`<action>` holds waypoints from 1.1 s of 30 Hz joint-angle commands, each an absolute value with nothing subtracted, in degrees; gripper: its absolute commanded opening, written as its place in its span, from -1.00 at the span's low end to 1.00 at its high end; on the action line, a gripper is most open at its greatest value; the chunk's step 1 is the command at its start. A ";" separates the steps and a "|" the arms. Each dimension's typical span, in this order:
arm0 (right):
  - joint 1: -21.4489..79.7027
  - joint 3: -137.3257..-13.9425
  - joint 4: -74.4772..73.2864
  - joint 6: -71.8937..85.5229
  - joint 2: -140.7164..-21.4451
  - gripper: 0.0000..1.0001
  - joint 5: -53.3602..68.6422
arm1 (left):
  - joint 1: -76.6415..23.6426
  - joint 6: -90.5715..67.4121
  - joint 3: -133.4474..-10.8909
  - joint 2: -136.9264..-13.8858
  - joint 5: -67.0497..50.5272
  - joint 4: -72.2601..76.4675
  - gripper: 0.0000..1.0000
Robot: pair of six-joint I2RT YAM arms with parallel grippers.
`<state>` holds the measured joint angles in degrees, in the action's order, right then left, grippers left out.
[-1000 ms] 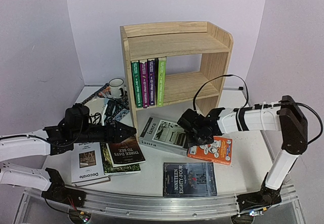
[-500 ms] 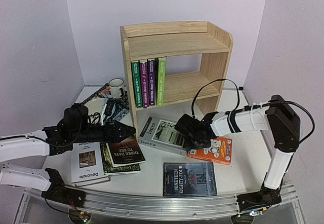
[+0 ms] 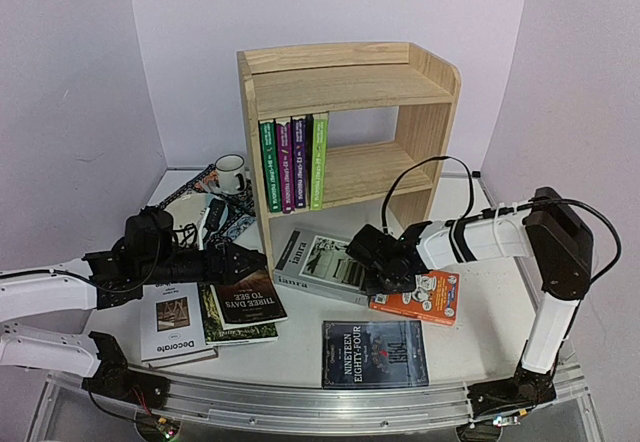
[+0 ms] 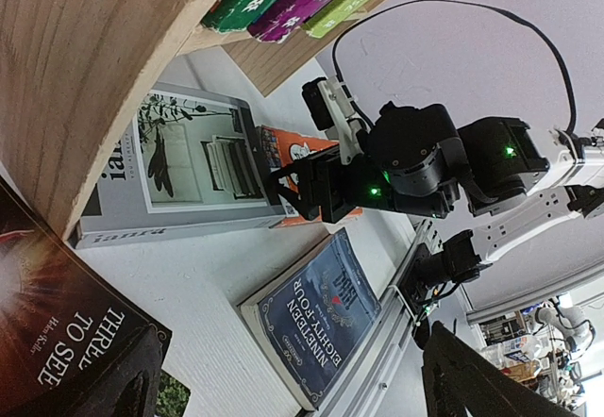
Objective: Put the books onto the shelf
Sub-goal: Move the book to the center of the board.
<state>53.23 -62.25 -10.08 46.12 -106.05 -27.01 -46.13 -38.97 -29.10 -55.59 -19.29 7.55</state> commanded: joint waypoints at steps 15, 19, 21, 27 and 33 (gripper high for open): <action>53.50 -53.66 -8.98 46.59 -100.75 0.37 -17.11 | -46.26 -37.87 -30.58 -56.91 -20.38 9.33 0.95; 53.52 -55.09 -14.52 45.38 -101.09 0.40 -19.49 | -46.28 -37.85 -31.28 -57.68 -20.90 9.32 0.95; 53.50 -54.62 -16.38 45.21 -99.98 0.42 -21.24 | -46.23 -37.82 -31.37 -57.72 -20.92 9.32 0.95; 52.66 -52.45 -23.74 45.58 -94.29 0.45 -30.43 | -46.25 -38.12 -30.95 -57.47 -20.74 9.32 0.95; 52.25 -53.98 -23.20 43.68 -89.31 0.46 -28.36 | -46.25 -38.01 -31.51 -58.29 -21.12 9.32 0.95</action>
